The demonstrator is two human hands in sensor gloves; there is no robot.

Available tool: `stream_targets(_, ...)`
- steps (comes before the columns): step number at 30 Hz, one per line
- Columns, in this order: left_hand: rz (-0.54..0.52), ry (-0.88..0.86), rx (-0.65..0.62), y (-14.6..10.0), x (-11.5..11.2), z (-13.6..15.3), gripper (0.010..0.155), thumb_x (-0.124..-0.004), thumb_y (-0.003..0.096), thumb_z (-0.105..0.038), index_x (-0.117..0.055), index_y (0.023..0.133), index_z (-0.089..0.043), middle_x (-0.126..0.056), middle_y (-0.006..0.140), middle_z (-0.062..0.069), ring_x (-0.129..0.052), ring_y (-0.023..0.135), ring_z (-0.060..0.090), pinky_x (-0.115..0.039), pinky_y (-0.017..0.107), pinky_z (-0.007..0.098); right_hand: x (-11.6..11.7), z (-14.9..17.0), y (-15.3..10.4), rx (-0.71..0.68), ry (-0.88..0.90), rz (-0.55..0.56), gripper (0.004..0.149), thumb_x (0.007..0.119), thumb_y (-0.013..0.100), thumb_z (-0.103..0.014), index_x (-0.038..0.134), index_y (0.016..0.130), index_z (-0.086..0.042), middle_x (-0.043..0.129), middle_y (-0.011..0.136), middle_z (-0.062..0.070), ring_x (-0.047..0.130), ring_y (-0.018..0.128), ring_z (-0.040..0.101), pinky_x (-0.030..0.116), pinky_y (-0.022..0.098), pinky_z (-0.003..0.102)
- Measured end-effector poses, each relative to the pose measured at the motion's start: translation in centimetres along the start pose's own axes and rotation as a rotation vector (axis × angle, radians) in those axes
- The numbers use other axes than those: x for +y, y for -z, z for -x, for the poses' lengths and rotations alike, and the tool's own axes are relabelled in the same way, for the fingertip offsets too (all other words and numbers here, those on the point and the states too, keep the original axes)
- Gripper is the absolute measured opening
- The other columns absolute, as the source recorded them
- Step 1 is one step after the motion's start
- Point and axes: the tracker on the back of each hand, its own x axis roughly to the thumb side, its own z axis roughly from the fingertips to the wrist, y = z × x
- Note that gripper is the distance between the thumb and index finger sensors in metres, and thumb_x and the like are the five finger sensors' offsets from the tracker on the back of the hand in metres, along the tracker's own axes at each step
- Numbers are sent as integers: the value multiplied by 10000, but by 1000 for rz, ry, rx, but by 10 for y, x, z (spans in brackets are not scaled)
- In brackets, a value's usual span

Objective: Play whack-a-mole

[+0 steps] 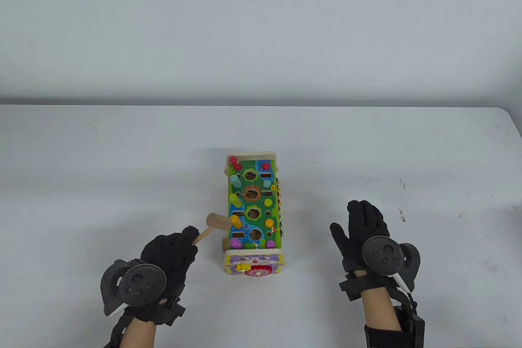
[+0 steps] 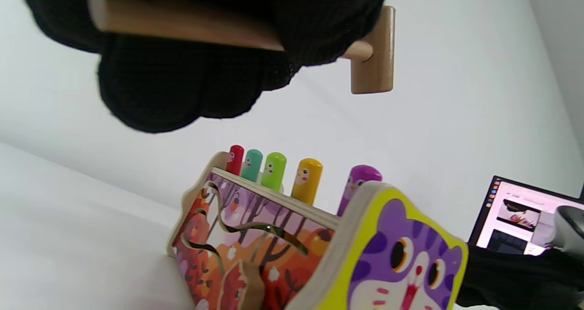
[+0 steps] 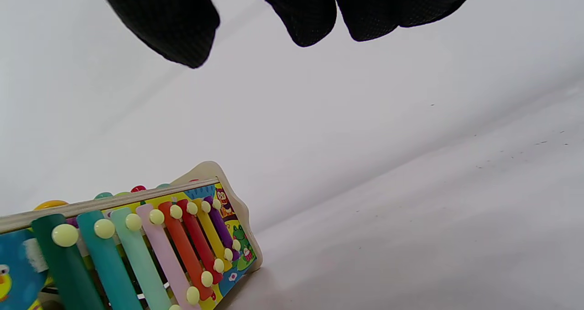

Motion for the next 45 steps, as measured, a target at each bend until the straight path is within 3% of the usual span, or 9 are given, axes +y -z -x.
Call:
stream_targets(8, 234, 232, 39, 7, -15, -7, 504, -744, 532, -250, -807, 982, -33, -914, 767, 232, -957, 550, 451, -649, 598, 699, 2, -1, 0, -1, -2, -14, 708, 665, 592, -400, 506, 1044, 121, 454, 1041, 419, 471, 894, 703, 389, 551, 775)
stream_targets(11, 106, 199, 14, 5, -11, -7, 507, -731, 534, -261, -794, 981, -32, -913, 758, 213, -966, 535, 420, -665, 596, 682, 2, -1, -1, 0, 7, -11, 708, 663, 592, -401, 506, 1045, 121, 456, 1041, 417, 471, 895, 702, 392, 551, 774)
stream_targets(15, -210, -15, 8, -3, -3, -2, 522, -718, 537, -251, -765, 989, 5, -913, 740, 230, -975, 502, 415, -683, 568, 674, 2, -1, -1, 0, 9, -6, 707, 663, 592, -400, 504, 1045, 119, 449, 1042, 418, 472, 893, 704, 391, 552, 774)
stream_targets(17, -263, -55, 24, -4, -3, 1, 534, -709, 536, -237, -732, 998, 29, -901, 744, 237, -976, 497, 412, -688, 560, 671, 2, -1, -1, 0, 6, -4, 708, 664, 592, -401, 504, 1046, 119, 449, 1043, 418, 467, 896, 704, 391, 551, 774)
stream_targets(22, -163, 32, 27, 2, -14, 1, 540, -715, 533, -222, -726, 1004, 42, -897, 748, 258, -972, 493, 421, -685, 556, 678, 2, -1, -1, 2, -6, -3, 708, 664, 592, -400, 503, 1046, 120, 444, 1044, 418, 463, 897, 703, 392, 551, 773)
stream_targets(28, 94, 306, 79, 13, -29, -4, 527, -735, 530, -232, -763, 999, 7, -912, 757, 239, -981, 506, 411, -692, 574, 663, 4, -2, 0, 14, -18, -30, 710, 663, 593, -399, 502, 1045, 124, 441, 1043, 423, 459, 896, 705, 394, 550, 772)
stream_targets(37, -381, -35, 50, 9, -16, 0, 556, -707, 529, -206, -680, 1025, 44, -881, 784, 248, -983, 499, 390, -708, 558, 644, 4, -2, 0, 17, -14, -16, 709, 661, 594, -401, 498, 1048, 119, 434, 1045, 422, 452, 900, 703, 395, 552, 771)
stream_targets(41, -350, 41, 44, 18, -23, -1, 558, -708, 530, -207, -679, 1028, 42, -884, 788, 248, -987, 496, 386, -713, 556, 640, 4, -3, 0, 17, -22, -11, 709, 661, 594, -400, 498, 1048, 119, 435, 1045, 421, 449, 903, 700, 396, 551, 771)
stream_targets(45, -159, 227, 65, 32, -41, -1, 553, -734, 518, -187, -716, 1013, 60, -900, 764, 277, -987, 468, 408, -711, 541, 654, 6, -3, 1, 23, -41, -22, 709, 662, 593, -400, 501, 1046, 121, 438, 1044, 422, 455, 900, 703, 399, 551, 770)
